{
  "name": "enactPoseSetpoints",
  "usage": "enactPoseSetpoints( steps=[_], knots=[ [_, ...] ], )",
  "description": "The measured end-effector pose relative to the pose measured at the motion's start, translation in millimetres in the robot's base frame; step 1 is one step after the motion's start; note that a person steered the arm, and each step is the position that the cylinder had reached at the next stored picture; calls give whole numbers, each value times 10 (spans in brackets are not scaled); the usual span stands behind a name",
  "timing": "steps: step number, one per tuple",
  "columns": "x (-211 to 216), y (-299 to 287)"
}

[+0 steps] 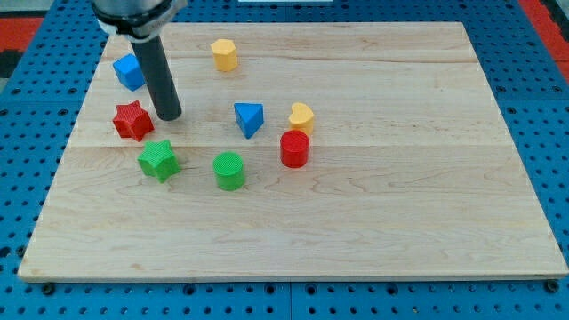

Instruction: Push the red star slightly to the center left side

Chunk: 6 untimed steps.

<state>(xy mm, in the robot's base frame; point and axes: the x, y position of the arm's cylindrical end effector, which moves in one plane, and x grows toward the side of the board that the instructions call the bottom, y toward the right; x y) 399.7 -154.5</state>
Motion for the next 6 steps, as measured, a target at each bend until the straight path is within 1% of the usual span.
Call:
enactPoseSetpoints(
  steps=[1, 2, 3, 4, 5, 6],
  knots=[
    [117, -25],
    [117, -275],
    [117, -345],
    [-76, -224],
    [-399, -22],
    [-422, 307]
  ],
)
